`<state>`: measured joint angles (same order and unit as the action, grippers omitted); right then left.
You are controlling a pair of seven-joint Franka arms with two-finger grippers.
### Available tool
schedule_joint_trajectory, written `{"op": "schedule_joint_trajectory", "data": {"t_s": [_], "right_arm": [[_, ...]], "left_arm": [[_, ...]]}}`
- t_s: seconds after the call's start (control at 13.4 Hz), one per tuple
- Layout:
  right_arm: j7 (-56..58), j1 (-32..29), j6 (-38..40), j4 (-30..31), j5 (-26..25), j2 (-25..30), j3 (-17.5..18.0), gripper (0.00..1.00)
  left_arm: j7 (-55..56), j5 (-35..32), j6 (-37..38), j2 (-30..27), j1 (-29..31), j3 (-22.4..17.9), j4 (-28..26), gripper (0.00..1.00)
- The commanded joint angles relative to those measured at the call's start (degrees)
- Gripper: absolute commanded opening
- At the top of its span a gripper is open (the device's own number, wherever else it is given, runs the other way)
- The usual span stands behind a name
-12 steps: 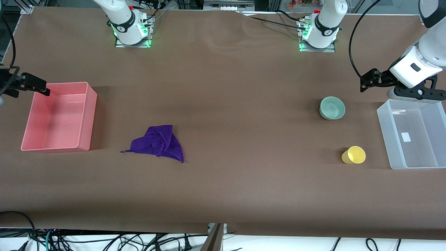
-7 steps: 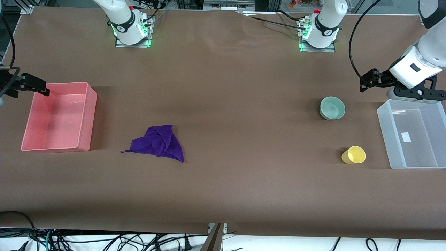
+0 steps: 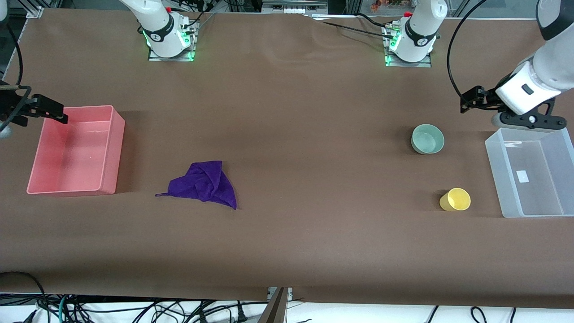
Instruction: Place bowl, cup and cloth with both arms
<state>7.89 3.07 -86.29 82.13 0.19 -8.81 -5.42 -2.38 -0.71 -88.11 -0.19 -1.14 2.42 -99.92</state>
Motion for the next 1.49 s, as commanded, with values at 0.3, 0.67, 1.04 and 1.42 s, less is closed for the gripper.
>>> {"op": "schedule_joint_trajectory", "data": {"t_s": [0.3,0.67,1.04,1.42], "right_arm": [[0.6,4.2,-1.5,0.4,-1.2,-8.8,0.4,1.00],[-1.7,10.9,-9.1,0.3,0.9,-16.8,1.1,1.00],[-5.6,19.5,-21.0,0.3,3.1,-26.4,1.1,1.00],[-7.4,23.2,-29.0,0.8,2.7,-34.3,1.1,1.00]], "left_arm": [[-6.9,-4.2,-11.4,1.9,5.7,-0.3,-12.9,1.00],[-11.1,-4.7,-40.5,2.0,6.9,-0.4,-32.9,1.00],[-26.5,-5.6,-56.1,11.2,10.2,-0.3,-37.2,1.00],[-32.8,-4.8,-63.2,18.2,12.4,-0.1,-37.4,0.05]]}}
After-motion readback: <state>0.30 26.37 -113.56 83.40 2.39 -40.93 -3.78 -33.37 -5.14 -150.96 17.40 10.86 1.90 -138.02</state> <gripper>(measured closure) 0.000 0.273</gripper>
